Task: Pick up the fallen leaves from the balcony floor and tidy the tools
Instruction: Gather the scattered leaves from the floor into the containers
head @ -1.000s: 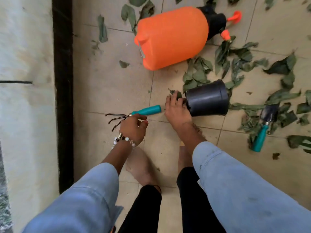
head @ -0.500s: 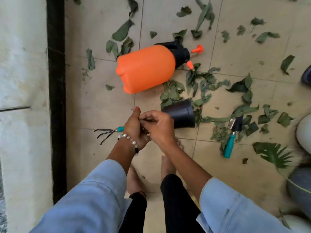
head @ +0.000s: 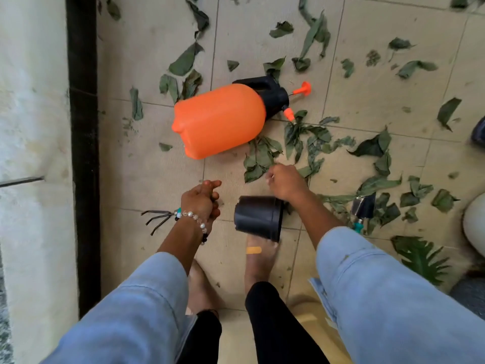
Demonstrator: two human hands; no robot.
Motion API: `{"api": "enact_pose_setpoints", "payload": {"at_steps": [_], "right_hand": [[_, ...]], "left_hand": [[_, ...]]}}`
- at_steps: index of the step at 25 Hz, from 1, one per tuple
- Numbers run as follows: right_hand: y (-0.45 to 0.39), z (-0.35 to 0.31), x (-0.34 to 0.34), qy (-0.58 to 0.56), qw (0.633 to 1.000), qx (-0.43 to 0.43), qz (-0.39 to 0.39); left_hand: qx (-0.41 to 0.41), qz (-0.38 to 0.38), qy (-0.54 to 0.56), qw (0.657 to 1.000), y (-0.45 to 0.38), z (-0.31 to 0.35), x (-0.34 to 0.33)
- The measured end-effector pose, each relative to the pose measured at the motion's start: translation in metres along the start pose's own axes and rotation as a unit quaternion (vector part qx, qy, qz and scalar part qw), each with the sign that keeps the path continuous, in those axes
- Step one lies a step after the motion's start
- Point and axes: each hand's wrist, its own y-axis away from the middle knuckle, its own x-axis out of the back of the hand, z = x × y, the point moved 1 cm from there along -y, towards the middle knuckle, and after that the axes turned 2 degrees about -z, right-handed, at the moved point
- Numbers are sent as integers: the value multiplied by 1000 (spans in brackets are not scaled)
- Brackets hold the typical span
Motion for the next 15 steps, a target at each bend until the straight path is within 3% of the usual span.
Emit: {"api": "enact_pose_setpoints", "payload": {"at_steps": [3, 6, 10, 12, 14, 15], "right_hand": [[-6, -22, -6, 60, 989, 83, 105], [-24, -36, -23, 165, 967, 180, 78], [-43, -41, -34, 244, 947, 188, 87], [-52, -36, -37, 181, 962, 188, 80], [-58, -28, -35, 7, 989, 105, 108], [-55, -26, -30, -103, 985, 52, 128]], "left_hand": [[9, 30, -44, 999, -8, 6, -1], [9, 51, -72, 996, -26, 8, -3], [27, 36, -47, 998, -53, -6, -11], [23, 13, -28, 999, -61, -12, -14], [8, 16, -22, 1000, -64, -12, -16], [0, 27, -24, 999, -63, -9, -19]]}}
